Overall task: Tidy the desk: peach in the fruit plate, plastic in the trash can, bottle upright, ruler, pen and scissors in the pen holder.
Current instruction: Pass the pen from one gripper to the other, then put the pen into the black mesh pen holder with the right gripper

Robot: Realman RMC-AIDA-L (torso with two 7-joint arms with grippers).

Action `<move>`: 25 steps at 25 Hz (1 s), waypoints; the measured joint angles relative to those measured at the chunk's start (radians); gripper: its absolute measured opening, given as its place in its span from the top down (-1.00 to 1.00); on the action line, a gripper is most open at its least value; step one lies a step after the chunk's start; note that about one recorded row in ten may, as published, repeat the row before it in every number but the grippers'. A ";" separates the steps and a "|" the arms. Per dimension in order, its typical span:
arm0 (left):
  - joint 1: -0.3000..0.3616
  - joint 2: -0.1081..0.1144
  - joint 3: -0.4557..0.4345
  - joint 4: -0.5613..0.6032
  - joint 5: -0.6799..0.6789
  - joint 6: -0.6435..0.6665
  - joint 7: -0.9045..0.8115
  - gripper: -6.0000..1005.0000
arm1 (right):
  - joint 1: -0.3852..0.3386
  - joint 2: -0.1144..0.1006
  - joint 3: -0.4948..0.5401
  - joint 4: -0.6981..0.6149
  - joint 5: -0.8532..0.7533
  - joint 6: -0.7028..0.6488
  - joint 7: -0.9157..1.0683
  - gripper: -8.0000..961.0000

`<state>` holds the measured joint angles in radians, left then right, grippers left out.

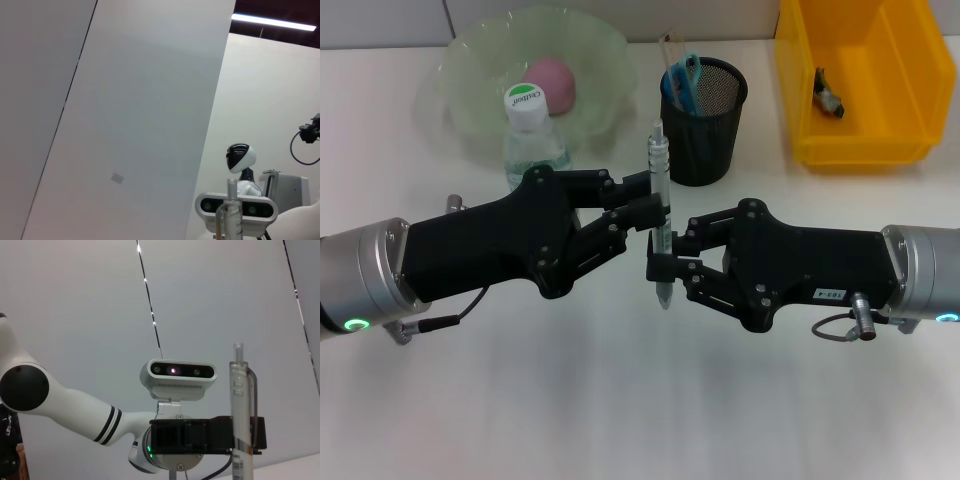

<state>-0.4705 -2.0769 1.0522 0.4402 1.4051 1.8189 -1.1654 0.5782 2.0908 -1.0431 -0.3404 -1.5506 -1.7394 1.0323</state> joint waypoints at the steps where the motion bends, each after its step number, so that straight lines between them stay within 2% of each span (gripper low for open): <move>1: 0.000 0.000 0.000 0.000 0.000 0.000 0.000 0.38 | 0.000 0.000 0.001 0.000 0.000 0.000 0.000 0.68; 11: 0.006 0.004 -0.006 0.007 0.001 0.007 -0.002 0.35 | 0.000 0.000 0.007 0.001 0.000 0.002 -0.006 0.65; 18: 0.016 0.008 -0.028 0.011 -0.002 0.010 -0.003 -0.12 | -0.009 0.000 0.010 0.003 0.029 0.022 -0.019 0.63; 23: 0.026 0.008 -0.034 0.011 0.002 0.000 0.007 -0.38 | -0.026 0.000 0.008 0.009 0.157 0.075 -0.055 0.61; 25: 0.027 0.008 -0.032 0.011 0.005 -0.005 0.008 -0.38 | -0.029 0.001 0.010 0.020 0.215 0.102 -0.083 0.61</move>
<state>-0.4436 -2.0690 1.0205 0.4511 1.4104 1.8134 -1.1570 0.5495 2.0914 -1.0331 -0.3204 -1.3361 -1.6379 0.9498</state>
